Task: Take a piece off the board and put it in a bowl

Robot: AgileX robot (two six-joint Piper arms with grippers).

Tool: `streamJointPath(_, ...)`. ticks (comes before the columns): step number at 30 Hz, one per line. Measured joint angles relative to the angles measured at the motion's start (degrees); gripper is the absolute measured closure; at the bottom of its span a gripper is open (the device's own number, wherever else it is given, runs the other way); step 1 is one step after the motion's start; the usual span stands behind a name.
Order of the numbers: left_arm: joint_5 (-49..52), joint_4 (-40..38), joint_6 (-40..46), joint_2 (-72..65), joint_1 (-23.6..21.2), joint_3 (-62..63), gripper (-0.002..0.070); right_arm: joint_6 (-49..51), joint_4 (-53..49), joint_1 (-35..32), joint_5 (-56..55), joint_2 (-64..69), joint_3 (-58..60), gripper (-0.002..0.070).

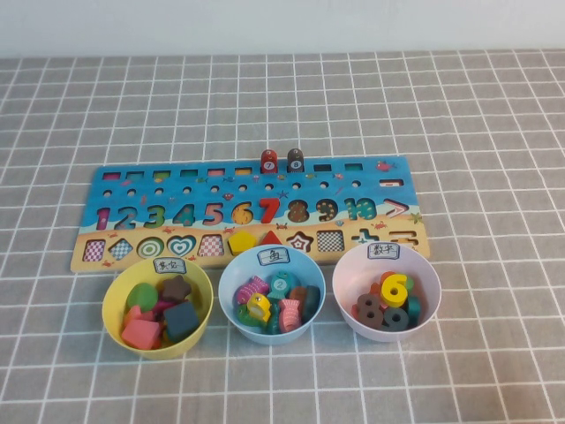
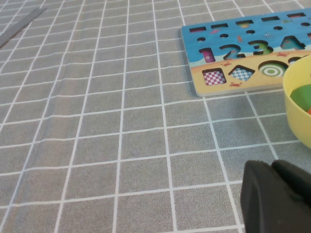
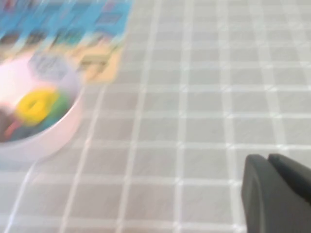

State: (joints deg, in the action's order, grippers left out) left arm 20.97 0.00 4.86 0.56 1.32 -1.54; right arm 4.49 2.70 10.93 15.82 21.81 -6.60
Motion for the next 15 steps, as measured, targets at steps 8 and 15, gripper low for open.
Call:
streamJointPath(8,0.0,0.0,0.0,0.0,0.0,0.0,0.0679,0.0,0.0,-9.1,-2.6,-14.8,4.7,0.0693)
streamJointPath(15,0.0,0.0,0.0,0.0,0.0,0.0,0.0679,0.0,0.0,-9.3,-3.0,-22.1,7.9,0.0693)
